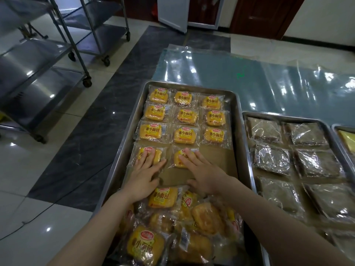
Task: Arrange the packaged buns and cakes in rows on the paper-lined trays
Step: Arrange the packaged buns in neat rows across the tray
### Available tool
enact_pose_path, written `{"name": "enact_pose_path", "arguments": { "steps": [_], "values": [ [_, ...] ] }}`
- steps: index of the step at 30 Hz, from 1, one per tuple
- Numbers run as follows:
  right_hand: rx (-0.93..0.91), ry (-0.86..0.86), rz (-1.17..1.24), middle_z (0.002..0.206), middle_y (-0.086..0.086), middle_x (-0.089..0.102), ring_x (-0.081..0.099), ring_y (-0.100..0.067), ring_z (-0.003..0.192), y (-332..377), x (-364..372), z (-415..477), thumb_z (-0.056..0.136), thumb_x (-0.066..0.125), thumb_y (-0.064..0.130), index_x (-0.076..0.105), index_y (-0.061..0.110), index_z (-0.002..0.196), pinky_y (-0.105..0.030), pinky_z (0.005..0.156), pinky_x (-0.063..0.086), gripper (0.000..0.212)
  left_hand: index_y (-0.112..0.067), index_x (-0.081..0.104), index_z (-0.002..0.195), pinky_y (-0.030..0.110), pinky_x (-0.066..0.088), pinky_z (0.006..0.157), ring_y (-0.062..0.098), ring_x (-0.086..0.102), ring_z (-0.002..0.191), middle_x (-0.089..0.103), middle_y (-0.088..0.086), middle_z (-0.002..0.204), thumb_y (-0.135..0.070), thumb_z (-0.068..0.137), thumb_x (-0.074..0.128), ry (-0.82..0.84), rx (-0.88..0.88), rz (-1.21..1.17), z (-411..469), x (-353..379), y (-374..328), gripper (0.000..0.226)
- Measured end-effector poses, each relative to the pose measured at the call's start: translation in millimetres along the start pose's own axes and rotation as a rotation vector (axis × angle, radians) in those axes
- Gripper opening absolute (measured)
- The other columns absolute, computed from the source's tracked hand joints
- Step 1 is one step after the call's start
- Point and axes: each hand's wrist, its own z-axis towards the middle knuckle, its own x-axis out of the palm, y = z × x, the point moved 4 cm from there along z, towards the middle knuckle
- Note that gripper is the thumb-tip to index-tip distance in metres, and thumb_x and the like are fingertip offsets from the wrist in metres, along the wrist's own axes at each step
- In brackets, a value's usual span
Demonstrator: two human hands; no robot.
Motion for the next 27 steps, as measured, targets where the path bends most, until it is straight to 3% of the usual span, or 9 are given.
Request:
{"name": "enact_pose_path", "arguments": {
  "steps": [4, 6, 8, 10, 12, 14, 19, 23, 27],
  "values": [
    [0.086, -0.285, 0.357, 0.154, 0.01, 0.025, 0.024, -0.01, 0.138, -15, -18, -17, 0.091, 0.058, 0.027, 0.029, 0.032, 0.145, -0.036, 0.111, 0.027, 0.061, -0.051, 0.018, 0.138, 0.036, -0.013, 0.11, 0.004, -0.019, 0.139, -0.007, -0.019, 0.152, -0.019, 0.093, 0.051, -0.1, 0.026, -0.16, -9, -18, -5, 0.064],
    [0.157, -0.319, 0.368, 0.127, 0.005, 0.054, 0.05, -0.012, 0.117, -30, -20, -32, 0.09, 0.061, 0.028, 0.055, 0.023, 0.126, -0.03, 0.097, 0.043, 0.038, -0.049, 0.025, 0.137, 0.034, -0.007, 0.113, 0.002, -0.011, 0.141, 0.002, -0.021, 0.152, -0.019, 0.092, 0.053, -0.175, 0.074, -0.155, -20, -21, -10, 0.061],
    [0.229, -0.28, 0.377, 0.103, 0.009, 0.059, 0.056, -0.009, 0.096, -41, -16, -49, 0.089, 0.063, 0.029, 0.065, 0.02, 0.11, -0.022, 0.079, 0.042, 0.024, -0.053, 0.033, 0.132, 0.033, 0.011, 0.114, 0.0, 0.01, 0.14, 0.02, -0.024, 0.149, -0.026, 0.091, 0.056, -0.168, 0.082, -0.243, -32, -21, -17, 0.055],
    [0.281, -0.244, 0.36, 0.099, 0.011, 0.06, 0.057, -0.008, 0.093, -48, -11, -67, 0.088, 0.064, 0.028, 0.068, 0.02, 0.106, -0.019, 0.075, 0.039, 0.02, -0.062, 0.036, 0.123, 0.024, 0.039, 0.099, -0.005, 0.042, 0.122, 0.044, -0.024, 0.135, -0.035, 0.089, 0.058, -0.05, 0.048, -0.343, -42, -15, -24, 0.049],
    [0.294, -0.205, 0.363, 0.107, 0.006, 0.065, 0.058, -0.01, 0.097, -50, -5, -81, 0.088, 0.062, 0.026, 0.068, 0.02, 0.109, -0.019, 0.078, 0.04, 0.022, -0.063, 0.034, 0.122, 0.015, 0.044, 0.08, -0.007, 0.051, 0.104, 0.052, -0.02, 0.126, -0.043, 0.086, 0.059, 0.095, 0.0, -0.312, -50, -7, -33, 0.049],
    [0.305, -0.199, 0.382, 0.113, 0.002, 0.065, 0.057, -0.01, 0.098, -46, -2, -93, 0.089, 0.059, 0.024, 0.067, 0.019, 0.113, -0.02, 0.08, 0.04, 0.025, -0.052, 0.031, 0.135, 0.019, 0.043, 0.085, -0.001, 0.049, 0.109, 0.047, -0.013, 0.135, -0.048, 0.085, 0.058, 0.148, -0.048, -0.229, -55, 3, -36, 0.057],
    [0.285, -0.325, 0.423, 0.117, 0.003, 0.062, 0.056, -0.013, 0.105, -24, -12, -115, 0.094, 0.049, 0.02, 0.064, 0.02, 0.118, -0.025, 0.087, 0.044, 0.028, -0.032, 0.032, 0.141, 0.03, 0.042, 0.093, 0.014, 0.048, 0.116, 0.044, -0.005, 0.137, -0.053, 0.078, 0.064, 0.024, -0.205, -0.151, -60, 3, -39, 0.074],
    [0.288, -0.456, 0.652, 0.085, 0.012, 0.066, 0.051, 0.004, 0.053, -14, -21, -123, 0.098, 0.047, 0.027, 0.065, 0.025, 0.113, -0.012, 0.047, 0.039, 0.024, -0.038, 0.052, 0.103, 0.02, 0.041, 0.072, 0.005, 0.054, 0.093, 0.053, -0.014, 0.107, -0.039, 0.07, 0.078, -0.172, -0.194, -0.185, -58, -4, -56, 0.042],
    [0.214, -0.387, 0.76, 0.114, 0.01, 0.065, 0.059, 0.004, 0.09, 0, -20, -113, 0.094, 0.053, 0.039, 0.056, 0.023, 0.127, -0.011, 0.07, 0.044, 0.037, -0.045, 0.05, 0.089, 0.014, 0.043, 0.073, -0.004, 0.051, 0.087, 0.048, -0.023, 0.096, -0.026, 0.072, 0.076, -0.371, -0.071, -0.23, -57, -12, -90, 0.036]
  ]
}}
